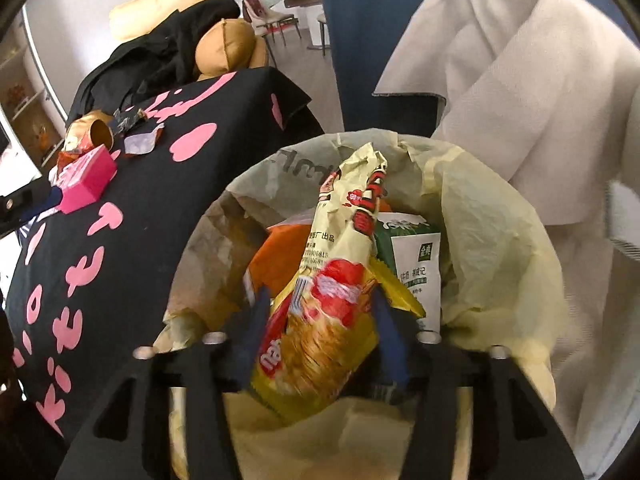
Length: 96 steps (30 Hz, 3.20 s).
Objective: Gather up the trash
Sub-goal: 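Move both tools back over the table toward the remaining wrappers, then grasp the clear wrapper with the left tool while the right tool grasps the black wrapper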
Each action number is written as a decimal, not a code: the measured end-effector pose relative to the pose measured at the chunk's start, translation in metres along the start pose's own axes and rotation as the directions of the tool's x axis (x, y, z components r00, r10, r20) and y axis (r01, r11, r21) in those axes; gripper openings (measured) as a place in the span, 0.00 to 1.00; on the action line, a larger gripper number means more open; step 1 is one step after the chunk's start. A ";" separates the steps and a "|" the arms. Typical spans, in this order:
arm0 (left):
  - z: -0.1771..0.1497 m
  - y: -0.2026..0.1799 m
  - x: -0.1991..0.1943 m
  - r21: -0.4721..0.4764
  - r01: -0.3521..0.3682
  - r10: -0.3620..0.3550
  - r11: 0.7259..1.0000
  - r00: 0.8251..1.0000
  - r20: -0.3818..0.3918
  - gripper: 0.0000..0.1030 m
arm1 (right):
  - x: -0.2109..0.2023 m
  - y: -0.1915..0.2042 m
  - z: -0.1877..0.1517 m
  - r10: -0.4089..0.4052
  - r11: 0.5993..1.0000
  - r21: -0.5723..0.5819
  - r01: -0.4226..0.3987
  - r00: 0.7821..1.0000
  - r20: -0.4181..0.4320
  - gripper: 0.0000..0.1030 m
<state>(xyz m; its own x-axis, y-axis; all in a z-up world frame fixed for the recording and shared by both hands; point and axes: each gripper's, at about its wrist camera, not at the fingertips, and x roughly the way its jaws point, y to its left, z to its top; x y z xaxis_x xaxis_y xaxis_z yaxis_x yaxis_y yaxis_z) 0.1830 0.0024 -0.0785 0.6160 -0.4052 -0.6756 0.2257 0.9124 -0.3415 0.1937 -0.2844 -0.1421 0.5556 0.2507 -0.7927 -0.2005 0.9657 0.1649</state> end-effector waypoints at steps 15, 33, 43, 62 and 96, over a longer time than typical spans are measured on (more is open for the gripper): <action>-0.014 0.094 -0.064 -0.131 -0.103 0.116 0.986 0.988 0.102 0.49 | -0.061 0.042 0.026 0.000 0.998 -0.055 0.011 0.980 0.197 0.52; -0.032 0.226 -0.138 -0.317 -0.187 0.256 0.930 0.948 0.190 0.50 | 0.040 0.213 0.115 0.199 0.932 -0.320 -0.169 0.978 0.063 0.58; 0.055 0.249 -0.119 -0.127 -0.164 0.186 0.978 0.963 0.193 0.52 | 0.095 0.249 0.186 0.145 0.922 -0.376 -0.089 0.982 0.124 0.58; 0.052 0.284 -0.109 -0.289 -0.224 0.271 0.931 0.953 0.134 0.52 | 0.219 0.338 0.263 0.393 0.696 -0.558 -0.451 0.890 -0.230 0.48; 0.030 0.300 -0.095 -0.314 -0.271 0.305 0.910 0.950 0.066 0.12 | 0.078 0.239 0.137 0.247 0.912 -0.314 -0.263 0.965 -0.090 0.23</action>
<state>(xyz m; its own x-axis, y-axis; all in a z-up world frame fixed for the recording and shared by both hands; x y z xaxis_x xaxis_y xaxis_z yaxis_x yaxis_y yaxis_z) 0.2143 0.3165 -0.0972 0.7036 -0.1024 -0.7031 -0.1982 0.9220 -0.3326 0.2992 -0.0245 -0.0841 0.4142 0.4743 -0.7768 -0.5823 0.7940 0.1743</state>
